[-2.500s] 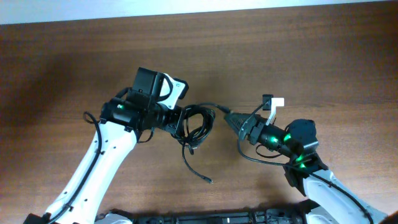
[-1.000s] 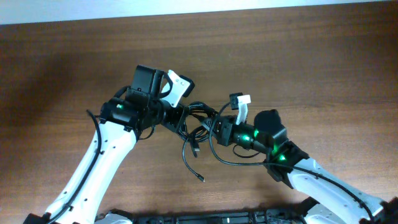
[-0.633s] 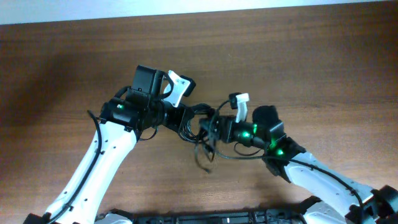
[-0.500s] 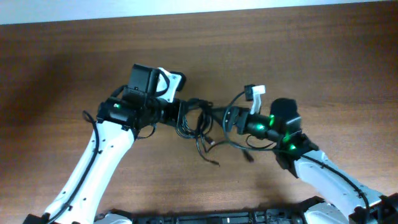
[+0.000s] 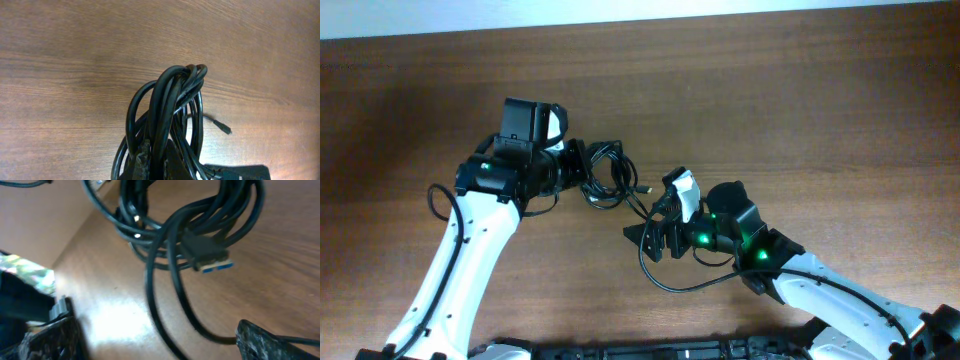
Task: Untangle cables
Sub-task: 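Grasp a hanging cable strand with the right gripper, then pull the strand rightward with the right gripper, away from the left gripper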
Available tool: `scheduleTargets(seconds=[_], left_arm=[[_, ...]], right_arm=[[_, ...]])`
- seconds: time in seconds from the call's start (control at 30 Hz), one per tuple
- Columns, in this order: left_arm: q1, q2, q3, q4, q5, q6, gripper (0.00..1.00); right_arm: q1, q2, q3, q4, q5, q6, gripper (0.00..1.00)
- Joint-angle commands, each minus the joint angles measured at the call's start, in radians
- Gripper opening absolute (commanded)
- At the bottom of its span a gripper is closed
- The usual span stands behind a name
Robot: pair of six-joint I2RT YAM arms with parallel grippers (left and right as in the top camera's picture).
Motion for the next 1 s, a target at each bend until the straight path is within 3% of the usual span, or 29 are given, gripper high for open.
scheduleTargets(seconds=[0.0, 0.07, 0.17, 0.23, 0.3, 0.4, 0.57, 0.73, 0.83, 0.97], left_arm=[[-0.001, -0.017, 0.002, 0.009, 0.122, 0.22, 0.0], [-0.001, -0.017, 0.002, 0.007, 0.123, 0.268, 0.0], [-0.001, -0.017, 0.002, 0.039, 0.262, 0.343, 0.0], [-0.001, -0.017, 0.002, 0.04, 0.264, 0.342, 0.0], [-0.001, -0.017, 0.002, 0.047, 0.263, 0.357, 0.0], [-0.001, -0.017, 0.002, 0.05, 0.263, 0.526, 0.0], [-0.028, -0.017, 0.002, 0.047, 0.264, 0.595, 0.0], [-0.069, -0.017, 0.002, 0.044, 0.229, 0.649, 0.0], [-0.07, -0.017, 0.002, 0.048, 0.264, 0.65, 0.0], [-0.108, -0.017, 0.002, 0.055, 0.38, 0.709, 0.0]], right_arm=[[0.014, 0.004, 0.008, 0.003, 0.132, -0.019, 0.74], [0.015, 0.004, 0.008, 0.002, 0.128, -0.018, 0.56], [0.015, 0.004, 0.008, 0.003, 0.129, -0.018, 0.45], [0.015, 0.004, 0.008, 0.003, 0.128, -0.018, 0.41], [0.015, 0.004, 0.008, 0.003, 0.114, -0.018, 0.23], [0.015, 0.002, 0.008, 0.019, 0.014, -0.018, 0.05], [0.01, 0.002, 0.008, 0.153, -0.117, 0.131, 0.04], [-0.121, 0.002, 0.008, 0.243, -0.275, 0.377, 0.04], [-0.187, 0.006, 0.008, 0.243, -0.232, 0.399, 0.04], [-0.172, 0.054, 0.008, 0.243, -0.125, 0.399, 0.04]])
